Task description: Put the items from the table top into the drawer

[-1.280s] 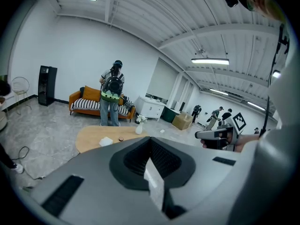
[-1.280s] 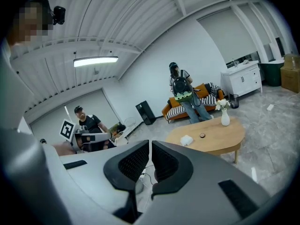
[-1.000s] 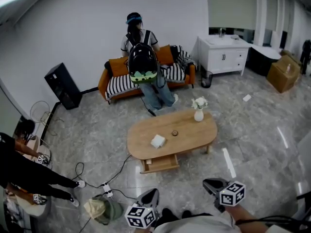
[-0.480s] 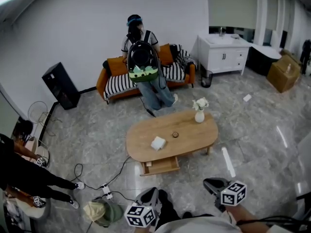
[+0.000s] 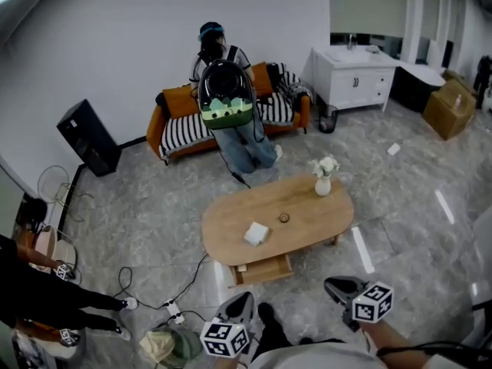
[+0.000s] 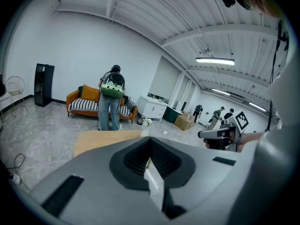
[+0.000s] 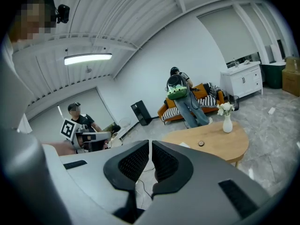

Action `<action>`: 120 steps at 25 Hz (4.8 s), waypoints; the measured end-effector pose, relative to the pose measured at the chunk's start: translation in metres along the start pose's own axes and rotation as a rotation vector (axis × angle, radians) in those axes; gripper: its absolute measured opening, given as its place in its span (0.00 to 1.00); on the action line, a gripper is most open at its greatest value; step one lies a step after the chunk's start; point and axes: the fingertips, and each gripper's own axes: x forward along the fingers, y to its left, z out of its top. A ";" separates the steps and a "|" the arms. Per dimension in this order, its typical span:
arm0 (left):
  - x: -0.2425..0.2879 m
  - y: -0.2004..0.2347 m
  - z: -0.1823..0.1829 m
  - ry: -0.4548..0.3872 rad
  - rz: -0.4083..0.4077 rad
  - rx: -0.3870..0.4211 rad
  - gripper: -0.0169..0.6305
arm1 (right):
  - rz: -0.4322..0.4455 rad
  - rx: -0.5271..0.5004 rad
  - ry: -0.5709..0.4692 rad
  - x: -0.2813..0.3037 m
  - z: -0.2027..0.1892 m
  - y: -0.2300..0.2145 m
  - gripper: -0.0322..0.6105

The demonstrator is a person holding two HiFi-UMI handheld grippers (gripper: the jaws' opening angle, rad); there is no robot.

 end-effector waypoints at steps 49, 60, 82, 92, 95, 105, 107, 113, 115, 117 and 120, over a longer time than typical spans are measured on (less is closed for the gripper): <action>0.153 0.196 0.052 0.035 0.132 -0.119 0.03 | 0.136 -0.122 0.321 0.296 0.061 -0.105 0.18; 0.190 0.237 -0.002 0.062 0.217 -0.200 0.03 | 0.196 -0.179 0.453 0.380 0.010 -0.148 0.27; 0.250 0.305 -0.098 0.084 0.270 -0.283 0.03 | 0.142 -0.274 0.603 0.497 -0.120 -0.232 0.48; 0.271 0.313 -0.136 0.082 0.270 -0.323 0.03 | 0.089 -0.350 0.671 0.533 -0.180 -0.273 0.57; 0.278 0.315 -0.147 0.082 0.276 -0.328 0.03 | 0.063 -0.403 0.683 0.543 -0.194 -0.287 0.60; 0.303 0.324 -0.174 0.084 0.270 -0.352 0.03 | 0.035 -0.444 0.706 0.574 -0.221 -0.310 0.71; 0.306 0.326 -0.175 0.080 0.268 -0.357 0.03 | 0.046 -0.467 0.716 0.579 -0.226 -0.309 0.73; 0.310 0.325 -0.184 0.088 0.264 -0.367 0.03 | 0.021 -0.525 0.777 0.589 -0.246 -0.318 0.74; 0.311 0.326 -0.188 0.096 0.265 -0.376 0.03 | 0.006 -0.522 0.775 0.593 -0.249 -0.321 0.74; 0.313 0.326 -0.193 0.104 0.266 -0.384 0.03 | -0.015 -0.510 0.771 0.596 -0.249 -0.325 0.74; 0.314 0.328 -0.199 0.107 0.271 -0.396 0.03 | -0.027 -0.489 0.767 0.597 -0.247 -0.327 0.74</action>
